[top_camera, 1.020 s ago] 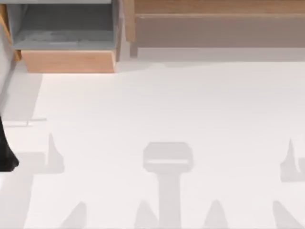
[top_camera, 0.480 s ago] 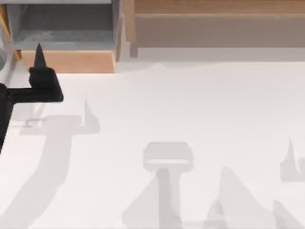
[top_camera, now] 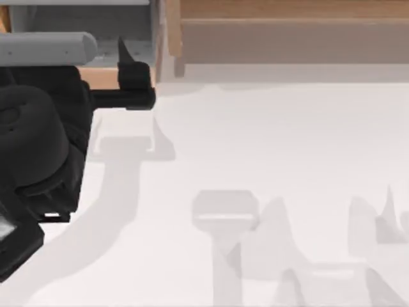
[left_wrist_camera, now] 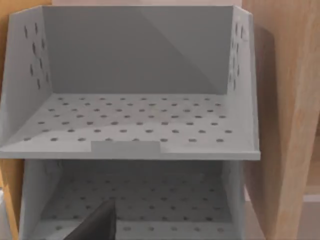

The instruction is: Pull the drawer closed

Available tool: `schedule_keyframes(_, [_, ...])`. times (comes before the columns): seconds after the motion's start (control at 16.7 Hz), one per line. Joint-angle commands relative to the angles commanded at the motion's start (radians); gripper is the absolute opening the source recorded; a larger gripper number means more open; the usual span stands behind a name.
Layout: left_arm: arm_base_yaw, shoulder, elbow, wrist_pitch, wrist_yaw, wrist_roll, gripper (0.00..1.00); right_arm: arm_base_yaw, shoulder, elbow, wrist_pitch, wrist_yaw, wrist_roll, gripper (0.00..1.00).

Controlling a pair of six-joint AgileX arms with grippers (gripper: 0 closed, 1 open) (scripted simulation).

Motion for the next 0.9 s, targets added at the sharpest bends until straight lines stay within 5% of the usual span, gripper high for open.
schedule_keyframes(0.48, [0.058,0.023,-0.017,0.057,0.014,0.061,1.0,0.0,0.0,0.0,0.0,0.0,0.0,1.0])
schedule_keyframes(0.72, [0.253,0.098,-0.085,0.246,0.113,0.271,1.0,0.0,0.0,0.0,0.0,0.0,0.0,1.0])
schedule_keyframes(0.9, [0.469,0.171,-0.157,0.425,0.275,0.493,1.0,0.0,0.0,0.0,0.0,0.0,0.0,1.0])
